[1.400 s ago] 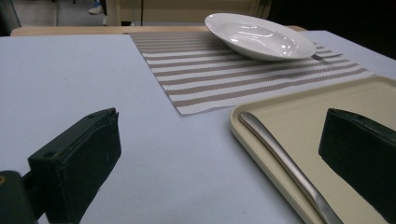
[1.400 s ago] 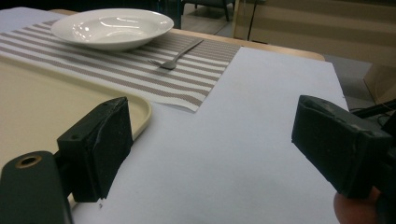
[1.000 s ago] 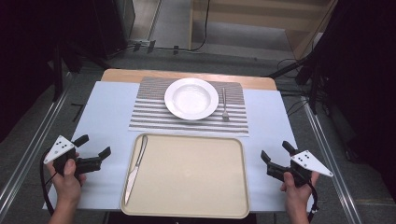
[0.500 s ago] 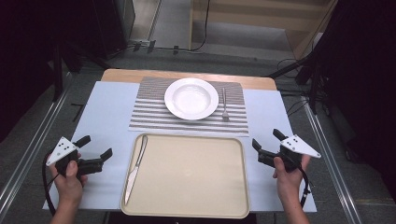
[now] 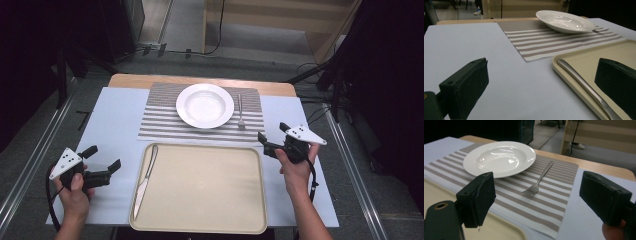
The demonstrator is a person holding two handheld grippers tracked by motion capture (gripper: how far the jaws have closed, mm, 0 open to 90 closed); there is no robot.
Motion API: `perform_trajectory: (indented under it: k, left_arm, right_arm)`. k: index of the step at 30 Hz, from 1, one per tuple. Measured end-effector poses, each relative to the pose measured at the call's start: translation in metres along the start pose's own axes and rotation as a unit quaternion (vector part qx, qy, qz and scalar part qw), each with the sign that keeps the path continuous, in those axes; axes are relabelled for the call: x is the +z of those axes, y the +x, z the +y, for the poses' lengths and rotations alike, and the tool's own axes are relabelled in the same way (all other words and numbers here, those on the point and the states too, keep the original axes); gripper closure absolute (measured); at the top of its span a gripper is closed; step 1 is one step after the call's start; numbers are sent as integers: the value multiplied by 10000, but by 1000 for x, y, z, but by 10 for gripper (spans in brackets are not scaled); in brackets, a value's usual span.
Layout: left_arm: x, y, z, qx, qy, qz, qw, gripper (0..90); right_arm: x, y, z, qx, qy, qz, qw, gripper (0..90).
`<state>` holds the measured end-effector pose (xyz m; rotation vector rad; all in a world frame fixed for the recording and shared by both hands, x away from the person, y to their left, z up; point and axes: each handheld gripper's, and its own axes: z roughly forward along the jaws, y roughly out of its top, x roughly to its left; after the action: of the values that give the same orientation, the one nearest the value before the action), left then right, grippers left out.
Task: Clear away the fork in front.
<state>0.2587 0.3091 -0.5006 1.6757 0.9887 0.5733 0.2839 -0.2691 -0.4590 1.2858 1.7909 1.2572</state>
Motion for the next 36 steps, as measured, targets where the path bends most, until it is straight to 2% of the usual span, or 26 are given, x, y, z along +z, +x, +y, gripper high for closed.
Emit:
perform_trajectory:
  k: [4, 7, 12, 14, 17, 19, 23, 26, 28, 33, 36]
  left_arm:
    - [0, 0, 0, 6, 7, -13, 10000, 0]
    - [0, 0, 0, 2, 8, -28, 10000, 0]
    - [1, 0, 0, -14, 5, -42, 10000, 0]
    - [0, 1, 0, -8, 10, -52, 10000, 0]
    - [1, 0, 0, -6, 14, -43, 10000, 0]
    - [1, 1, 0, -3, 9, -49, 10000, 0]
    - [1, 1, 0, -13, 12, -51, 10000, 0]
    - [1, 1, 0, -7, 16, -49, 10000, 0]
    - [1, 1, 0, -10, 16, -53, 10000, 0]
    - [1, 1, 0, -4, 9, -51, 10000, 0]
    - [1, 1, 0, 7, 13, -57, 10000, 0]
  right_arm:
    - [15, -1, 8, 280, 152, -204, 9993, 242]
    - [25, -2, 12, 297, 314, -257, 9987, 377]
    - [42, -3, 19, 319, 482, -187, 9982, 542]
    - [50, -5, 20, 366, 553, -54, 9978, 632]
    - [65, -6, 24, 473, 877, 245, 9947, 814]
    - [73, -6, 25, 458, 1071, 198, 9930, 883]
    - [91, -5, 27, 451, 1385, 258, 9890, 900]
    - [106, -3, 28, 352, 1630, 228, 9857, 900]
    - [114, -3, 28, 289, 1704, 181, 9848, 900]
    - [140, -3, 28, 150, 2006, 160, 9794, 900]
    - [152, -4, 26, 218, 2125, 185, 9767, 900]
